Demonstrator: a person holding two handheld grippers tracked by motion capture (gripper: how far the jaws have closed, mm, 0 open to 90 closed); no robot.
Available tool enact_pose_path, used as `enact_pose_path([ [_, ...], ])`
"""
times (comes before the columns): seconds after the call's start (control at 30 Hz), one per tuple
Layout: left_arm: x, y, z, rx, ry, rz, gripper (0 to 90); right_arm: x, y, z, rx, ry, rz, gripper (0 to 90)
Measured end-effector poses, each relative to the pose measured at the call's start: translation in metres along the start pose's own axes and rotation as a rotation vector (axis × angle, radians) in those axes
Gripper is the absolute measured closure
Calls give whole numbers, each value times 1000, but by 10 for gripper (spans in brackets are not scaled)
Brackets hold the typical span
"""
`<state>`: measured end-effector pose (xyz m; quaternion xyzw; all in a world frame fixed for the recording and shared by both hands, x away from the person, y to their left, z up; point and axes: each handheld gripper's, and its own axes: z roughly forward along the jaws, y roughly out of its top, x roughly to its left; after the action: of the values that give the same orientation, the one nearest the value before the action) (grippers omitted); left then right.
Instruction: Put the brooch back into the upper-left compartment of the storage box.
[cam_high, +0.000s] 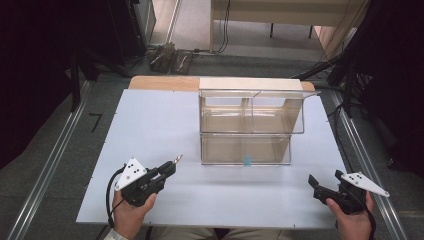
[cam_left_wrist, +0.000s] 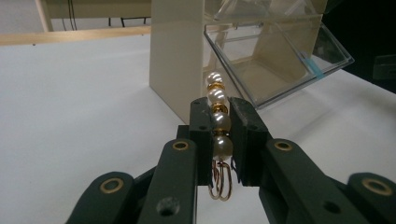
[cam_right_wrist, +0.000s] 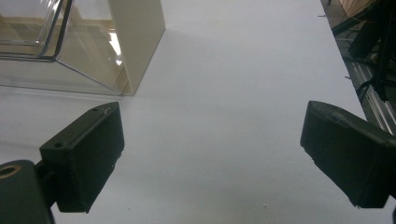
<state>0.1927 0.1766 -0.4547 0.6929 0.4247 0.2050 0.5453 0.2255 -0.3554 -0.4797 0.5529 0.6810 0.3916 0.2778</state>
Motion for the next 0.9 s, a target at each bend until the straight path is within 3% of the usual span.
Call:
enact_pose_path([
  [0.9, -12, 23, 7, -74, -33, -4, 801, 0, 0, 0, 0, -1, 0, 48],
])
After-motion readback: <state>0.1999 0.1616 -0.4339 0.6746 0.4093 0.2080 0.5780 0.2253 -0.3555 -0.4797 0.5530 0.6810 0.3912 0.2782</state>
